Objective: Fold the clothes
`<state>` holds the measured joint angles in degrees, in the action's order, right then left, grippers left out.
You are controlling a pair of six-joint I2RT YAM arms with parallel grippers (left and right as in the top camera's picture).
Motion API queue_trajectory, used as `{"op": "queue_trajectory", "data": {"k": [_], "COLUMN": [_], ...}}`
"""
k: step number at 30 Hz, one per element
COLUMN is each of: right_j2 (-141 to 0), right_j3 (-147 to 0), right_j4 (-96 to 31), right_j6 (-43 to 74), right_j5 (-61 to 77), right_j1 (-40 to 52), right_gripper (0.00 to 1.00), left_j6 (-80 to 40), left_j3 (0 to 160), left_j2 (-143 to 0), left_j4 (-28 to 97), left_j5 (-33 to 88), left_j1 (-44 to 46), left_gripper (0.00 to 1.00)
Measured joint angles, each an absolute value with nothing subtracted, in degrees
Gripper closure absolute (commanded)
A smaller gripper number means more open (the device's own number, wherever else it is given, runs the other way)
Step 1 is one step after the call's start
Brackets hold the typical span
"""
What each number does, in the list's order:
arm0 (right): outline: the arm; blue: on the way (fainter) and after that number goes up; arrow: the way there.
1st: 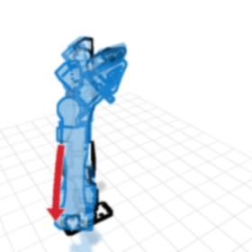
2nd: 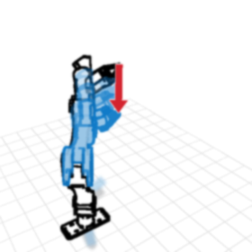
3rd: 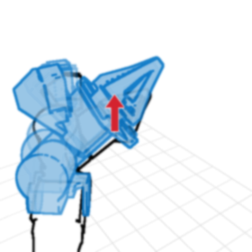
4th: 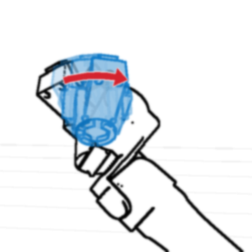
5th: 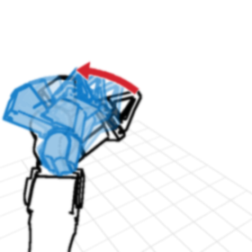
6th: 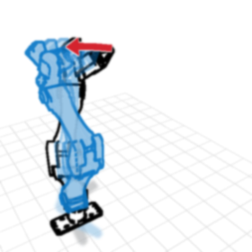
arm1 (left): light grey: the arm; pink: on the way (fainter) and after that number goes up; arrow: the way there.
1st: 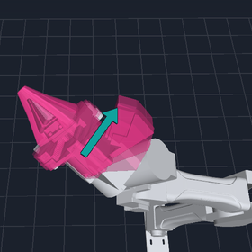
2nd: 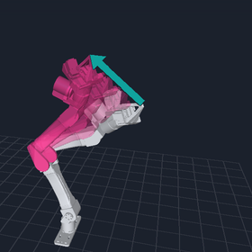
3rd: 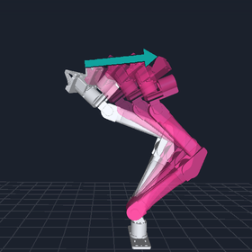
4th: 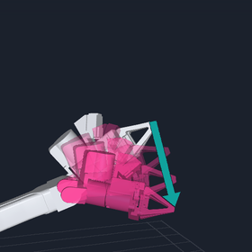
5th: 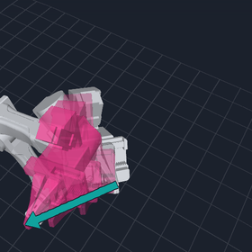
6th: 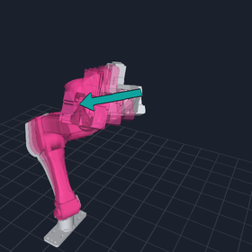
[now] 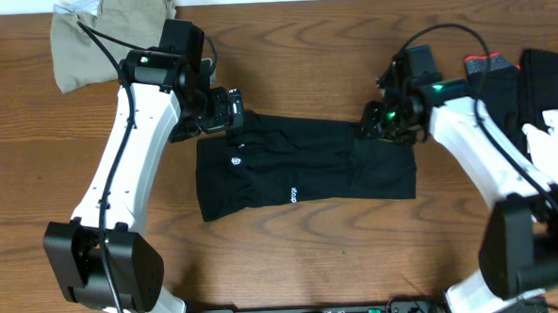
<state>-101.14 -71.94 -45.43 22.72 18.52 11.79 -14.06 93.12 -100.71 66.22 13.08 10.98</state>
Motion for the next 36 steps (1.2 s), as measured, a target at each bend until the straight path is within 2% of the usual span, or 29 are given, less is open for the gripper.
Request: {"op": "queue_trajectory", "data": {"k": [2, 3, 4, 17, 23, 29, 36], "right_j2": [-104.2, -105.3, -106.5, -109.3, -100.6, -88.4, -91.2], "right_j3": [-71.7, -71.7, -71.6, -71.4, -71.4, -71.7, -71.8], "right_j4": [-44.0, -43.1, -42.1, -42.0, -42.2, -42.5, -43.5], "right_j6": [23.7, 23.5, 23.8, 25.1, 25.1, 25.0, 25.0], "right_j5": [18.5, 18.5, 18.5, 16.9, 16.2, 15.7, 13.2], "right_j1": [12.8, 13.3, 13.8, 15.1, 14.1, 13.0, 12.2], "right_gripper": [0.93, 0.98, 0.99, 0.99, 0.98, 0.9, 0.91], "left_j6": [-14.1, -14.1, -14.1, -14.1, -14.1, -14.1, -14.1], "left_j3": [93.1, 93.1, 93.1, 93.1, 93.1, 93.1, 93.1], "left_j2": [-100.7, -100.7, -100.7, -100.7, -100.7, -100.7, -100.7], "left_j4": [66.2, 66.2, 66.2, 66.2, 66.2, 66.2, 66.2], "left_j5": [13.1, 13.1, 13.1, 13.1, 13.1, 13.1, 13.1], "left_j1": [11.0, 11.0, 11.0, 11.0, 11.0, 11.0, 11.0], "left_gripper": [0.02, 0.02, 0.02, 0.02, 0.02, 0.02, 0.02]}}
